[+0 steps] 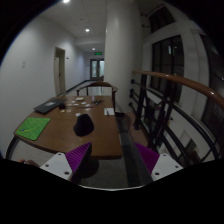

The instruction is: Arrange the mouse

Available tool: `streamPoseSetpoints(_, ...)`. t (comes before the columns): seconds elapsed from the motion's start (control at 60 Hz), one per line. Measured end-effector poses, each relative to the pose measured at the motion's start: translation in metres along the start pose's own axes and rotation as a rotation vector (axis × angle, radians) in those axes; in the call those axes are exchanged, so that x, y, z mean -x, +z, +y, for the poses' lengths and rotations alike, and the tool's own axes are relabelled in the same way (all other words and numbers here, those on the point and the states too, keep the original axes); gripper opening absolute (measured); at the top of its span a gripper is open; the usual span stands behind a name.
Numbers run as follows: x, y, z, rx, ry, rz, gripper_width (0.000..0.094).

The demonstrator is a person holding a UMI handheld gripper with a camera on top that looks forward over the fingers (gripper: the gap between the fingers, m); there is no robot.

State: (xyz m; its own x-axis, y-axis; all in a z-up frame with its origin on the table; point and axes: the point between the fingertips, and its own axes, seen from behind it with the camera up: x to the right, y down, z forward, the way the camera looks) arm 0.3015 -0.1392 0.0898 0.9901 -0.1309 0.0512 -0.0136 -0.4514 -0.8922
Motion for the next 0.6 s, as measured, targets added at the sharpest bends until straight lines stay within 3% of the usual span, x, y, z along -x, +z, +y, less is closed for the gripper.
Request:
streamPoseSetpoints(0.2, 0.044, 0.015, 0.018, 0.061, -0.023, -0.122, 0.0850)
streamPoseSetpoints(0.35, 0.087, 0.042, 0.036, 0.055, -0.016, -0.221, 0.0854)
streamPoseSetpoints(0.6, 0.109, 0.046, 0.060, 0.113, 0.001, -0.242, 0.0844)
